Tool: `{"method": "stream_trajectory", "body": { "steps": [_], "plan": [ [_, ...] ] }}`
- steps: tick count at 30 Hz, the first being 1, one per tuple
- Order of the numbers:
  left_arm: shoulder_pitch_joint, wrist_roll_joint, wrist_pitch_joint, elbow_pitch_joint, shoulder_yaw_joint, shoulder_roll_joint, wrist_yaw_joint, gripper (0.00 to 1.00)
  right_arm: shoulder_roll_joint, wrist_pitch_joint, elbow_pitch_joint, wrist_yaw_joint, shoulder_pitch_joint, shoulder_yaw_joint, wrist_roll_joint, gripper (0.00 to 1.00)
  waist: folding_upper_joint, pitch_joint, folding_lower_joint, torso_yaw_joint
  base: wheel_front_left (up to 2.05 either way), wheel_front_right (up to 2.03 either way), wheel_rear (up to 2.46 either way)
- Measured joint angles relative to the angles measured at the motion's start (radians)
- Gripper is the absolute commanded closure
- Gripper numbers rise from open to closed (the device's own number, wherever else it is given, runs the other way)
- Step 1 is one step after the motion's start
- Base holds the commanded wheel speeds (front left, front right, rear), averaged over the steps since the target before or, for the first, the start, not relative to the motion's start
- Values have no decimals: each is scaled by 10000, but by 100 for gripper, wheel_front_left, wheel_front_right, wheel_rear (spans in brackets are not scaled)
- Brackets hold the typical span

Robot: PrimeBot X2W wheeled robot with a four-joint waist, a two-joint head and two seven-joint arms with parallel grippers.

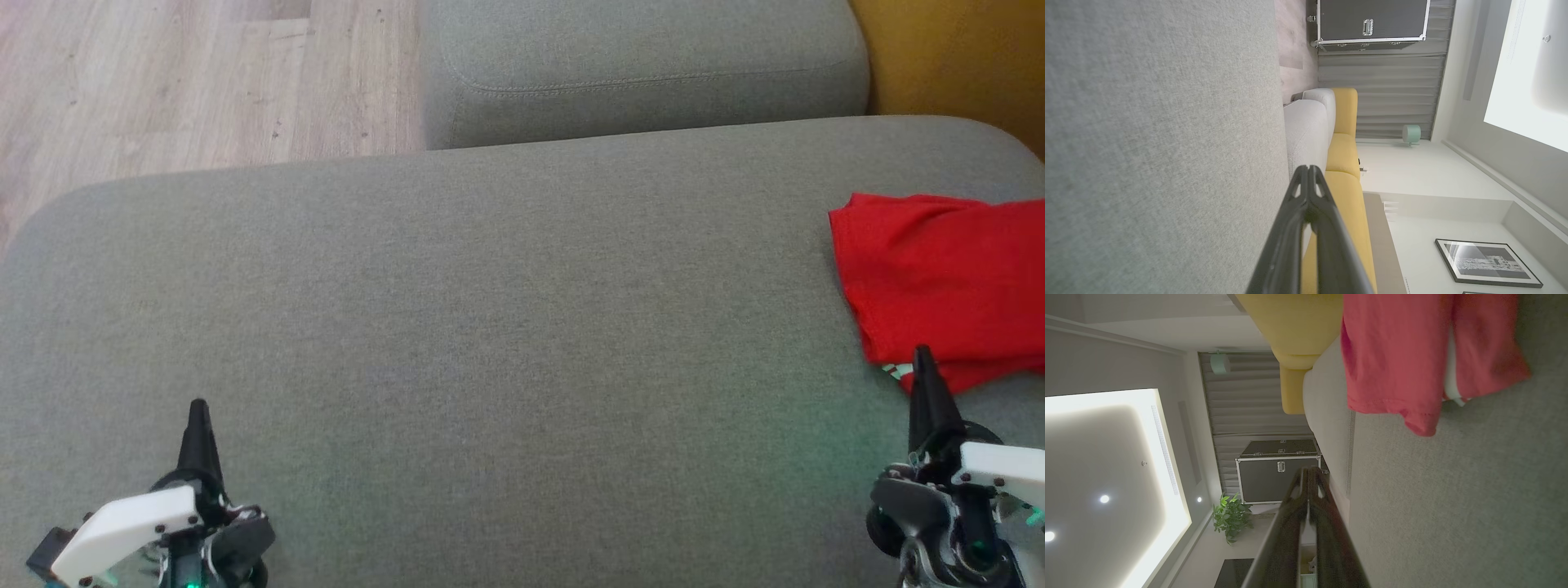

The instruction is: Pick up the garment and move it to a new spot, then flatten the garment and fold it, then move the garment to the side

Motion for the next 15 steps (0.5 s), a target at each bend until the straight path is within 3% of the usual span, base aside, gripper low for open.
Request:
{"method": "stream_trajectory", "body": {
  "steps": [15],
  "plan": [
    [0, 15, 33, 0, 29, -21, 0, 100, 2, 0, 0, 0, 0, -4, 0, 100, 0, 0, 0, 0, 0, 0, 0]
  ]
}}
